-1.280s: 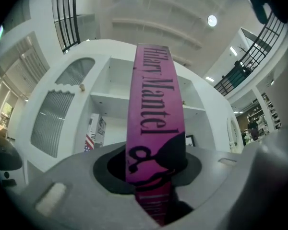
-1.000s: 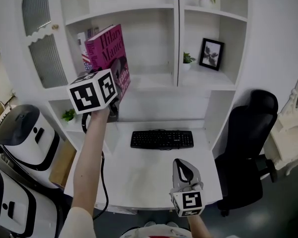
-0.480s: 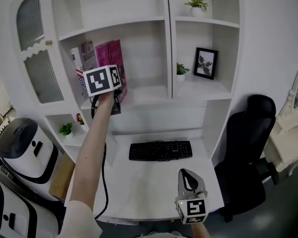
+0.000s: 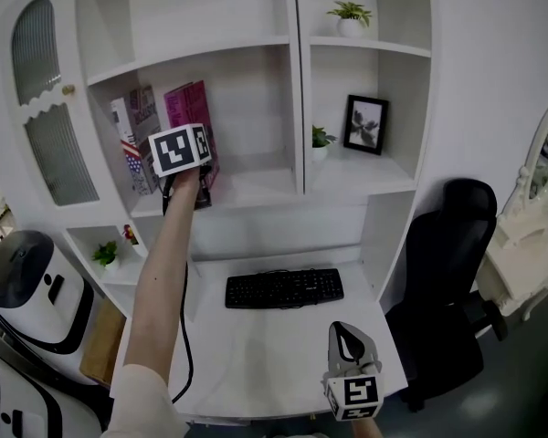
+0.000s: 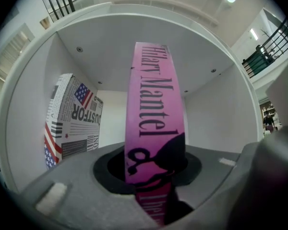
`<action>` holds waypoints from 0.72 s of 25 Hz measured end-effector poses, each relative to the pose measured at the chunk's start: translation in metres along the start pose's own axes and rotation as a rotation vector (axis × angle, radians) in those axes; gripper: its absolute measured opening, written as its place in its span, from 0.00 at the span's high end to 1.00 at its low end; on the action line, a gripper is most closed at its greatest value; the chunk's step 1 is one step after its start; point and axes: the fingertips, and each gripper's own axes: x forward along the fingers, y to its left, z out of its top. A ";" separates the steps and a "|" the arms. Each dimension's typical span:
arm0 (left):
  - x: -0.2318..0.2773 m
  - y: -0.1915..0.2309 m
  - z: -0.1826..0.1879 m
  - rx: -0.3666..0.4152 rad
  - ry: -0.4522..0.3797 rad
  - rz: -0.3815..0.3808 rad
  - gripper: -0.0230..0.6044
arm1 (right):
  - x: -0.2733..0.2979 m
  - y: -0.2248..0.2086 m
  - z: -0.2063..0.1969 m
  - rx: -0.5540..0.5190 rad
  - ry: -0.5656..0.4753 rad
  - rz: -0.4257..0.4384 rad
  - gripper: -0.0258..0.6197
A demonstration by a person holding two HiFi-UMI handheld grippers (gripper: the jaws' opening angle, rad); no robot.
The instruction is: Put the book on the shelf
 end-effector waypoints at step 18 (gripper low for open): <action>0.066 0.014 -0.004 -0.002 0.005 0.010 0.73 | 0.006 -0.031 -0.024 0.021 0.067 -0.093 0.96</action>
